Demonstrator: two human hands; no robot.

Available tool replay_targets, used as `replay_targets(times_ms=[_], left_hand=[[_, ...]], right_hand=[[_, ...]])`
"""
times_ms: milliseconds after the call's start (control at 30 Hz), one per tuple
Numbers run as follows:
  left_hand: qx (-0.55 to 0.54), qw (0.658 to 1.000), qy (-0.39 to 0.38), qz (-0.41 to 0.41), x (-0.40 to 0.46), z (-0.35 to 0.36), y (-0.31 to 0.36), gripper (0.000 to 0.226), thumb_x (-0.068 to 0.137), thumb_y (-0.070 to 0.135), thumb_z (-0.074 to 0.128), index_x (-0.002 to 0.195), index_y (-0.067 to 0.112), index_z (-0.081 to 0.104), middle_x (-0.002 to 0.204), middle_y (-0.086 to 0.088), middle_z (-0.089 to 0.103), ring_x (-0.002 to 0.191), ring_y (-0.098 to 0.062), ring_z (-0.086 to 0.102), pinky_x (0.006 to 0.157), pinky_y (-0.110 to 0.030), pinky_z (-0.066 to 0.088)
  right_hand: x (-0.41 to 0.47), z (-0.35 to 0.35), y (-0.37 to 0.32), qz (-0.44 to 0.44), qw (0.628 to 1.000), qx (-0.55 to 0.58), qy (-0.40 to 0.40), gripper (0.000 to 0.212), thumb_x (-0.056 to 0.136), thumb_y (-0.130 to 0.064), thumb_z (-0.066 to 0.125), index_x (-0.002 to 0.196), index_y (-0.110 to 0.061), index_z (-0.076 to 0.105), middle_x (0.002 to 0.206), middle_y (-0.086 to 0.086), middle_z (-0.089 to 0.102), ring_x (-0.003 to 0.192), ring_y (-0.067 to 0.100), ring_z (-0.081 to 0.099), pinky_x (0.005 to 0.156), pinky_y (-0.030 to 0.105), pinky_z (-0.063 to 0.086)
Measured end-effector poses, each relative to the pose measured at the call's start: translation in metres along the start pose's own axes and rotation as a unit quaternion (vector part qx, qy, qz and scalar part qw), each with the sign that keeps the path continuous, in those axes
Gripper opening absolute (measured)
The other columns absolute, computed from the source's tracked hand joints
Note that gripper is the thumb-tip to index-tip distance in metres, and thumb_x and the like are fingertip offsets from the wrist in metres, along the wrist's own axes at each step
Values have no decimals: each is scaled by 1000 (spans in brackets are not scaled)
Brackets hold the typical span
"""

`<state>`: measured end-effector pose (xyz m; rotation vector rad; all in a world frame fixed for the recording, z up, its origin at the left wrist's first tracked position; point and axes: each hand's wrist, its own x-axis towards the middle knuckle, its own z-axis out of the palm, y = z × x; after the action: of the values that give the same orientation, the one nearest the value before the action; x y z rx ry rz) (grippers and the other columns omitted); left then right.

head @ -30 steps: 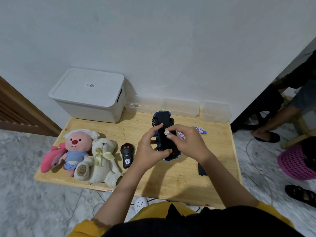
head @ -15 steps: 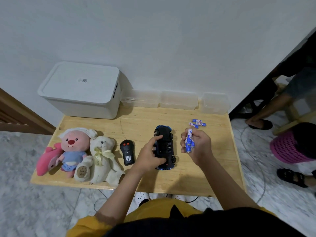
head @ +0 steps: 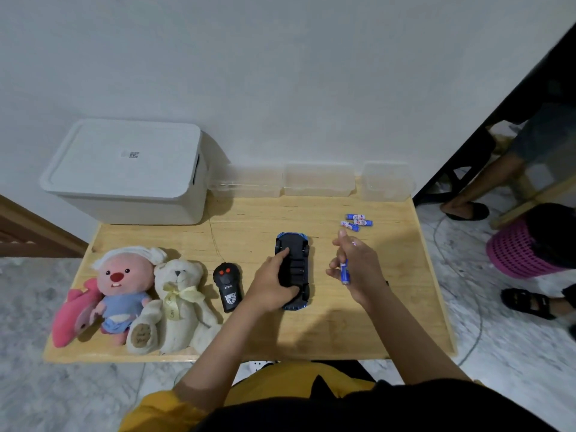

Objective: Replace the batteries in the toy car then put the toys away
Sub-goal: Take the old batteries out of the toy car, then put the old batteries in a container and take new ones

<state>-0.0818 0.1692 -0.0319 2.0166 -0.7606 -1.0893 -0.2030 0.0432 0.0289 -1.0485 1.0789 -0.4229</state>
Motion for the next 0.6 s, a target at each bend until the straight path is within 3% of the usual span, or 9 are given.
replay_targets(times_ms=[67,133,333,467,600], left_hand=[[35,999,40,-10,4,1,5,84,78,25,70,147,28,22,148,-7,30,142,-25,20,113,-40,27],[37,995,89,-11,9,3,15,79,81,29,67,147,27,23,154,-10,20,146,-23,4,115,-41,19],[24,985,158,62,30,30,69,68,86,27,64,145,25,29,155,-5,19,145,-17,7,110,-29,18],[34,984,142,100,54,58,103,65,87,25,64,143,24,31,155,-3,16,144,-17,10,108,-25,17],[58,981,136,129,90,83,133,64,87,26,63,143,21,32,156,-2,16,143,-17,12,108,-24,19]], right_hand=[[8,-4,-4,-25,999,-33,-9,22,93,-29,56,98,-10,65,61,0,49,55,12,56,53,27,52],[16,-11,-11,-46,997,-53,-16,18,91,-26,61,102,-13,66,66,2,55,57,12,57,52,26,51],[44,-52,-35,-116,984,-132,29,18,84,-27,70,93,-11,69,70,5,61,44,8,47,41,24,38],[75,-92,-46,-211,922,-309,103,24,78,-37,73,93,-19,71,76,-2,70,69,13,61,68,22,40],[113,-131,-61,-248,892,-359,118,30,81,-28,71,109,-17,68,100,-1,72,96,13,64,74,12,34]])
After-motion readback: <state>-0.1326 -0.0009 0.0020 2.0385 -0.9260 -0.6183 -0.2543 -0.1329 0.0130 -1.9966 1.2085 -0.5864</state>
